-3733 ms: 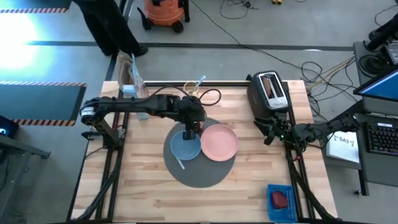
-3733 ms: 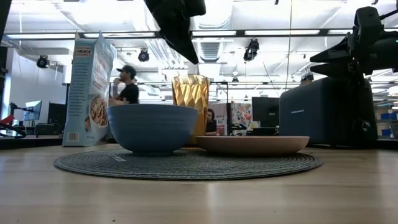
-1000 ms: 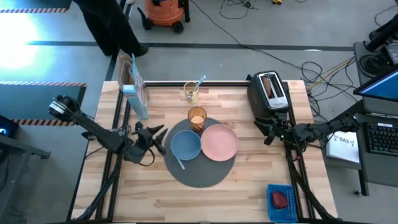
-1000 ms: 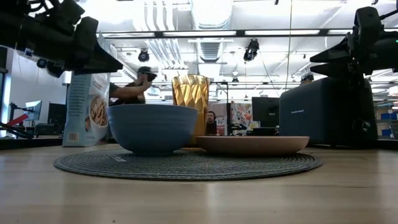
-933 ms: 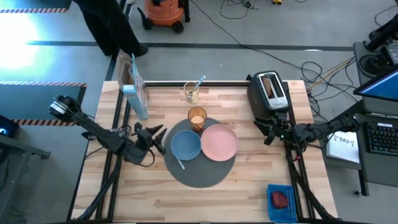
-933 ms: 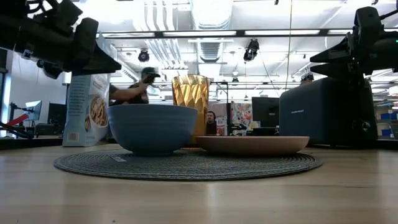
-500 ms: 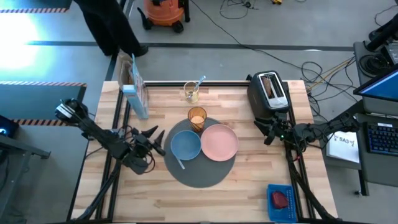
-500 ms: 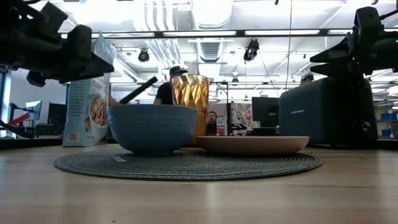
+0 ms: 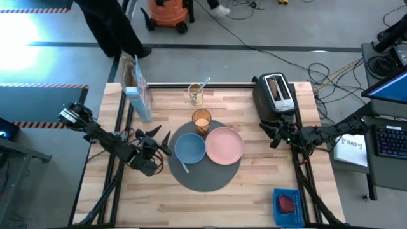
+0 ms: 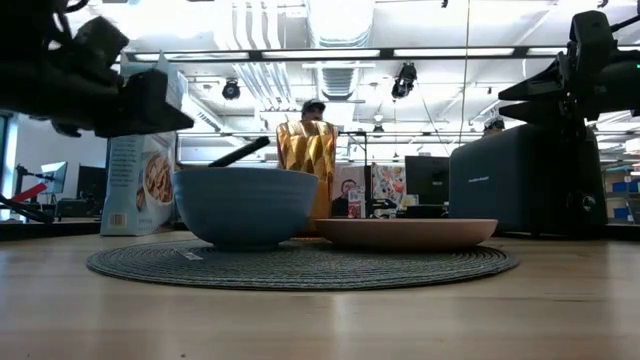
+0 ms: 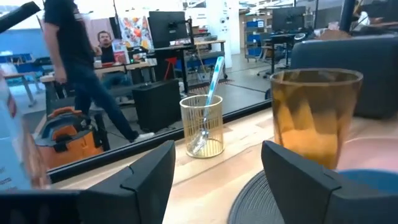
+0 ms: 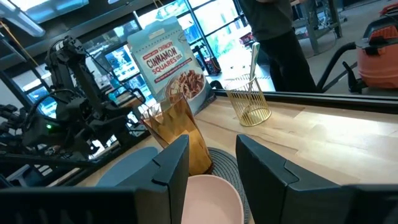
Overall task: Arrange a breakfast setting
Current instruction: Pour the cereal into the blue bowl
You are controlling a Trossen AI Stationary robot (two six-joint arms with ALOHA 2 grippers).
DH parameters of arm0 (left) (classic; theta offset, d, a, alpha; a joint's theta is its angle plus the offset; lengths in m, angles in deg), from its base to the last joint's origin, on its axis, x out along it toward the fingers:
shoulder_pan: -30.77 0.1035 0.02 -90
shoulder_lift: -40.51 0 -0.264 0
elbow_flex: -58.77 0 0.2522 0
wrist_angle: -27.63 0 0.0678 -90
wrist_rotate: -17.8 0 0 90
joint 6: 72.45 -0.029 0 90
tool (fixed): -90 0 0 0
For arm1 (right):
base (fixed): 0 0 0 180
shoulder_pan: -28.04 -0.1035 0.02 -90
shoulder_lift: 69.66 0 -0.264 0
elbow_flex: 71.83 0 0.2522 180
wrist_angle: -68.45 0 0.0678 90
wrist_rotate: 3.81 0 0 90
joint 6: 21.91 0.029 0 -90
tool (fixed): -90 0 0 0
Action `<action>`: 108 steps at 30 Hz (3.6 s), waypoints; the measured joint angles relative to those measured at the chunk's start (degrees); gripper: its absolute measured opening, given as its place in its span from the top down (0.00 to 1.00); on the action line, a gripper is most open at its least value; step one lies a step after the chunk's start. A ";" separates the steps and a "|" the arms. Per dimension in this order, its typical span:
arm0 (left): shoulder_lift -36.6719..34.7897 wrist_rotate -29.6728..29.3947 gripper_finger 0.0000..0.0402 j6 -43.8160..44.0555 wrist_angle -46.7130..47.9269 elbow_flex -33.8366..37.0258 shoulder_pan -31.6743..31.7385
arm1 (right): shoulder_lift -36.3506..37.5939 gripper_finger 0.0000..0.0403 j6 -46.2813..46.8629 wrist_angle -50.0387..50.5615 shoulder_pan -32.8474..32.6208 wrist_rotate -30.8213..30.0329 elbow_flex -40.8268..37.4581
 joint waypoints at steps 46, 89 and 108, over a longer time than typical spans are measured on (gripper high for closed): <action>-2.15 10.09 0.38 4.42 8.80 -7.22 17.76 | 0.00 0.69 0.02 0.00 -0.01 -0.02 0.02; -9.51 53.85 0.38 57.57 76.34 -17.12 33.73 | 0.01 0.69 0.02 0.00 0.01 0.00 0.00; -2.65 44.61 0.25 68.25 80.92 -15.74 33.78 | 0.00 0.69 0.01 0.00 -0.01 -0.01 0.00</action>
